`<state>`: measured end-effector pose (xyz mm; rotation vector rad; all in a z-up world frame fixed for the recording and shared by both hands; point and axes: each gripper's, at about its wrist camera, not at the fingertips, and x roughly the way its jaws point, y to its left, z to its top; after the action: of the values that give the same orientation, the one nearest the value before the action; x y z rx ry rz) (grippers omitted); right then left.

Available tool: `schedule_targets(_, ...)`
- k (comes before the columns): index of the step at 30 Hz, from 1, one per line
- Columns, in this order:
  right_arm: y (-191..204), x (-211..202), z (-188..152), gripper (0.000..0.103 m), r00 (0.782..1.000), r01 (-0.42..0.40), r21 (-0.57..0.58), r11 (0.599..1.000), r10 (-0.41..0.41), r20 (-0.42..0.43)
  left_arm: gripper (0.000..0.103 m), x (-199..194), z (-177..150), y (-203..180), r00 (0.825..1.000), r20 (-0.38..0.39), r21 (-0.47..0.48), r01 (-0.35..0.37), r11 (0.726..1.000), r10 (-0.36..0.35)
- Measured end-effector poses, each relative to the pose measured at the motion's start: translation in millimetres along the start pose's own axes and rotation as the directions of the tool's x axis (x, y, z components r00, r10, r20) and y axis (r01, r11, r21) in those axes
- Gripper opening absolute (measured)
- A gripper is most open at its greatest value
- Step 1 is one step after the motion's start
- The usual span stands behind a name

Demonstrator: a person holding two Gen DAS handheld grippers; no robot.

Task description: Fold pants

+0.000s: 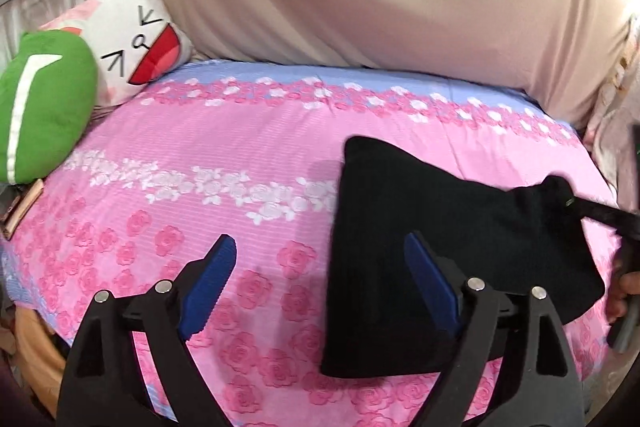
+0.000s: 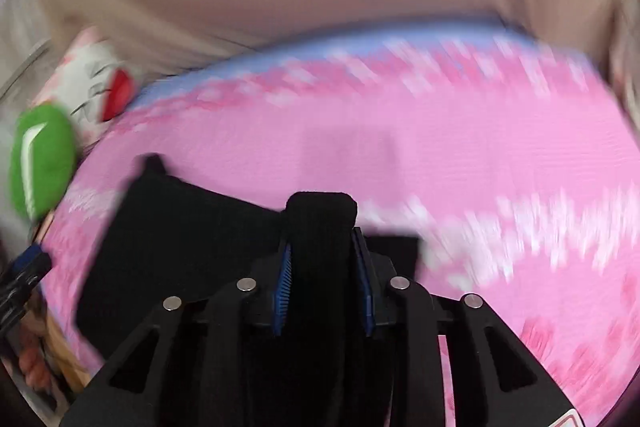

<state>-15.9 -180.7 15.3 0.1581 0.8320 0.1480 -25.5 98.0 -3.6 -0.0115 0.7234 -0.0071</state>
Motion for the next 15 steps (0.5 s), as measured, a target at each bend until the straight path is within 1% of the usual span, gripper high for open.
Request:
schedule_targets(1, 17, -22, 11, 0.019, 0.997, -0.06, -0.035, 0.998, 0.062, 0.054, 0.084, -2, 1, 3, 1.0, 0.007, -0.008, -0.004, 1.0, 0.004)
schedule_targets(2, 27, -39, 18, 0.018, 0.991, -0.09, -0.055, 0.994, 0.094, 0.093, 0.084, -4, 3, 7, 1.0, 0.013, -0.016, -0.007, 1.0, 0.007)
schedule_targets(3, 33, -54, 25, 0.018, 0.985, -0.102, -0.072, 0.992, 0.111, 0.135, 0.084, -4, 3, 10, 1.0, 0.017, -0.02, -0.01, 1.0, 0.01)
schedule_targets(4, 32, -64, 29, 0.018, 0.981, -0.084, -0.078, 0.993, 0.096, 0.171, 0.084, -2, 4, 11, 1.0, 0.019, -0.023, -0.013, 1.0, 0.013)
schedule_targets(5, 23, -64, 30, 0.019, 0.983, -0.04, -0.071, 0.997, 0.052, 0.177, 0.085, 0, 3, 11, 1.0, 0.017, -0.027, -0.017, 1.0, 0.018)
schedule_targets(6, 12, -53, 29, 0.02, 0.988, 0.009, -0.045, 0.999, -0.002, 0.154, 0.085, 2, 1, 11, 1.0, 0.009, -0.027, -0.023, 0.999, 0.023)
schedule_targets(7, -8, -32, 21, 0.022, 0.995, 0.058, -0.007, 0.998, -0.057, 0.082, 0.085, 5, -1, 10, 1.0, -0.002, -0.025, -0.024, 0.999, 0.024)
schedule_targets(8, -25, -12, 9, 0.023, 0.994, 0.11, 0.024, 0.994, -0.11, 0.006, 0.085, 8, -4, 9, 1.0, -0.016, -0.02, -0.024, 1.0, 0.023)
schedule_targets(9, -40, 5, -5, 0.023, 0.984, 0.167, 0.051, 0.985, -0.164, -0.07, 0.085, 11, -8, 8, 0.999, -0.03, -0.01, -0.023, 1.0, 0.022)
schedule_targets(10, -52, 15, -21, 0.023, 0.975, 0.198, 0.085, 0.977, -0.187, -0.116, 0.085, 14, -11, 7, 0.999, -0.04, -0.002, -0.024, 1.0, 0.024)
schedule_targets(11, -54, 8, -29, 0.023, 0.985, 0.165, 0.132, 0.978, -0.156, -0.074, 0.085, 17, -14, 8, 0.998, -0.053, 0.008, -0.029, 1.0, 0.029)
schedule_targets(12, -52, -8, -30, 0.023, 0.988, 0.153, 0.169, 0.974, -0.15, -0.035, 0.085, 20, -16, 9, 0.998, -0.06, 0.01, -0.032, 0.999, 0.033)
schedule_targets(14, -35, -31, -23, 0.025, 0.986, 0.154, 0.153, 0.976, -0.163, 0.044, 0.085, 24, -18, 11, 0.997, -0.073, 0.004, -0.033, 0.999, 0.034)
schedule_targets(15, -16, -42, -14, 0.025, 0.987, 0.124, 0.109, 0.986, -0.133, 0.086, 0.085, 26, -18, 13, 0.996, -0.079, -0.005, -0.028, 1.0, 0.028)
